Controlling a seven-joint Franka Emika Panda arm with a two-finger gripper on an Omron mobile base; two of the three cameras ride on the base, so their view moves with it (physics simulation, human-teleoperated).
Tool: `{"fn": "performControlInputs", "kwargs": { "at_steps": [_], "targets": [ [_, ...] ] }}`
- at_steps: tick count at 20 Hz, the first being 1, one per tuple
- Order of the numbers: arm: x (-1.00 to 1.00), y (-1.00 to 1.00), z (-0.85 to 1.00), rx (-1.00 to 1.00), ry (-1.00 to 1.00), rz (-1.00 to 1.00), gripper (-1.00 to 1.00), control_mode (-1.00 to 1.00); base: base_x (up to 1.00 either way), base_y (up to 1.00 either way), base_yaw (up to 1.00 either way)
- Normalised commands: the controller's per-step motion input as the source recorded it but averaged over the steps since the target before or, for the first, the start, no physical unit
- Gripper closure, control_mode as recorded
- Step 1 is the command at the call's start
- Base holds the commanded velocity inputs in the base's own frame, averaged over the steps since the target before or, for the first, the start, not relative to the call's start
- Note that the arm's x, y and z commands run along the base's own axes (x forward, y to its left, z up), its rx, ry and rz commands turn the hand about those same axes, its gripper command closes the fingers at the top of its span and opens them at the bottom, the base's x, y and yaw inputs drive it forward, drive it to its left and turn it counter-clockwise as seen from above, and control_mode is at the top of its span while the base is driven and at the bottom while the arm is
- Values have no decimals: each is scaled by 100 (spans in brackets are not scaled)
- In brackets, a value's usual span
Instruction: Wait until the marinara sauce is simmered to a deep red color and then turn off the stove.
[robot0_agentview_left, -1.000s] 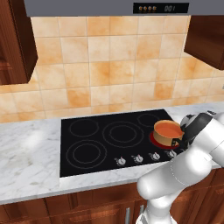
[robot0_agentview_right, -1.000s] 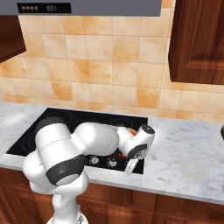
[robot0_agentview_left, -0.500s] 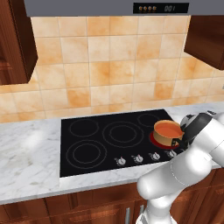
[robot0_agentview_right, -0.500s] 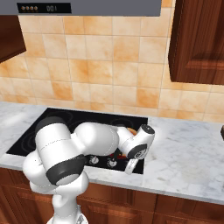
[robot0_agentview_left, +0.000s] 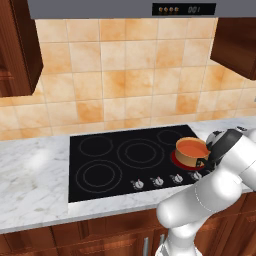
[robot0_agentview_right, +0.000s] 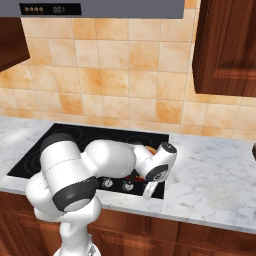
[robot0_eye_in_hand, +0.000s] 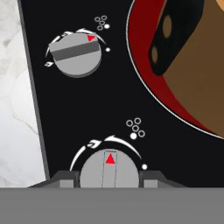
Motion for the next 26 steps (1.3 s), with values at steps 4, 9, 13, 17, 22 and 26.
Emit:
{"fn": "performControlInputs", "kwargs": {
  "at_steps": [4,9,13,17,22,26],
  "targets": [
    [0,0,0,0,0,0,100,-100,0,0,0],
    [0,0,0,0,0,0,100,-100,0,0,0],
    [0,0,0,0,0,0,100,-100,0,0,0],
    [0,0,0,0,0,0,100,-100,0,0,0],
    [0,0,0,0,0,0,100,-100,0,0,0],
    [0,0,0,0,0,0,100,-100,0,0,0]
  ]
}}
